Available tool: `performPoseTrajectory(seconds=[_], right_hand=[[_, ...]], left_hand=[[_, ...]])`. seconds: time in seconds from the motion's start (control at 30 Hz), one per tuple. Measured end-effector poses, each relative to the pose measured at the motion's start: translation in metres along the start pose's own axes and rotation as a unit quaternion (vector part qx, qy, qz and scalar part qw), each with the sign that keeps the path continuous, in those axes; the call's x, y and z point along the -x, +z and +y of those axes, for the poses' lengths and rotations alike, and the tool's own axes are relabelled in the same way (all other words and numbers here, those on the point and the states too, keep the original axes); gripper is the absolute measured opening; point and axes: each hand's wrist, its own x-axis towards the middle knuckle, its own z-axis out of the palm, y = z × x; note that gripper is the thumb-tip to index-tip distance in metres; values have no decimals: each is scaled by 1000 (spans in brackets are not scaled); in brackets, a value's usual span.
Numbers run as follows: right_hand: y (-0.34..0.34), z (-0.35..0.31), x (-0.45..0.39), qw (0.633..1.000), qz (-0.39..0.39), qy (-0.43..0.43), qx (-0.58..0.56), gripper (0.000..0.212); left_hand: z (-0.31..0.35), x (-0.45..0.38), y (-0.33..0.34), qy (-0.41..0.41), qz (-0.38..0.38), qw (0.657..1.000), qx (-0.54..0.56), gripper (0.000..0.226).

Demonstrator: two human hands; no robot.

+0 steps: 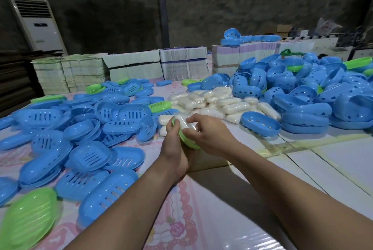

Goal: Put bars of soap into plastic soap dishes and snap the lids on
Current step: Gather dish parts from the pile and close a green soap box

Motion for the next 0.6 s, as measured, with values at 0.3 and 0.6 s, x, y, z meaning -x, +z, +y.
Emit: performPoseTrajectory(seconds=[0.3,0.6], right_hand=[[-13,3,-1,999,-33,-27,-7,30],[-71,78,-85,981,131,137,48,35]], left_hand=[[-4,-8,-5,7,-18,1000,16,36],[-2,-8,-11,-60,-45,993,-87,42]])
